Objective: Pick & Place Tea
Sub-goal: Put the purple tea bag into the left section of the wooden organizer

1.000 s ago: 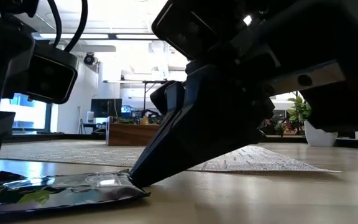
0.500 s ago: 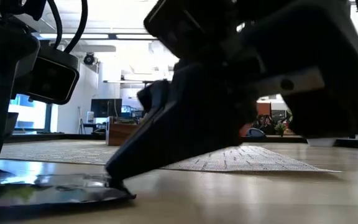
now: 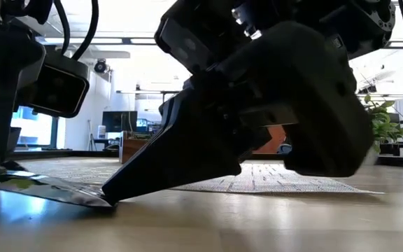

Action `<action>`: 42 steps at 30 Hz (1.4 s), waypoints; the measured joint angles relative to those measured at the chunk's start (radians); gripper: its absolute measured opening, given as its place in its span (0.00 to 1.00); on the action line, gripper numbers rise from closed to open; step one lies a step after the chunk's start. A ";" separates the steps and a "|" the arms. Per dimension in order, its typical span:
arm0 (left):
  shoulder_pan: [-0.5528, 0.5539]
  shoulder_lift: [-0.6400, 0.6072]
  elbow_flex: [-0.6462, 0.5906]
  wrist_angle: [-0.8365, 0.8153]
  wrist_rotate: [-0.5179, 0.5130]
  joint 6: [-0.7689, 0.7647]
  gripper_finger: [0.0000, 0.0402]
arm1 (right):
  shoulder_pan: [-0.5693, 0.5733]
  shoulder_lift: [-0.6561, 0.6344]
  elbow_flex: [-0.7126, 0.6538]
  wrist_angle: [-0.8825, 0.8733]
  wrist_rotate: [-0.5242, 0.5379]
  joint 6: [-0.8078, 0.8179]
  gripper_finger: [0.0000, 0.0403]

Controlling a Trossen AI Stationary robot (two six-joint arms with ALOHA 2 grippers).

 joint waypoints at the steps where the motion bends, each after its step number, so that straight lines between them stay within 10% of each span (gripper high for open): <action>1: 0.000 0.000 0.000 -0.006 -0.010 0.001 0.40 | 0.000 0.000 0.000 0.000 0.008 0.007 0.00; 18: 0.001 0.000 0.000 0.022 -0.081 0.114 0.02 | -0.001 0.000 -0.003 0.038 0.024 -0.011 0.00; 27: 0.104 -0.102 0.000 -0.021 0.112 0.251 0.01 | -0.001 -0.214 -0.008 -0.189 0.008 -0.149 0.06; 42: 0.768 -0.507 0.120 -0.960 0.083 0.952 0.00 | -0.153 -0.644 -0.006 -0.853 0.007 -0.179 0.10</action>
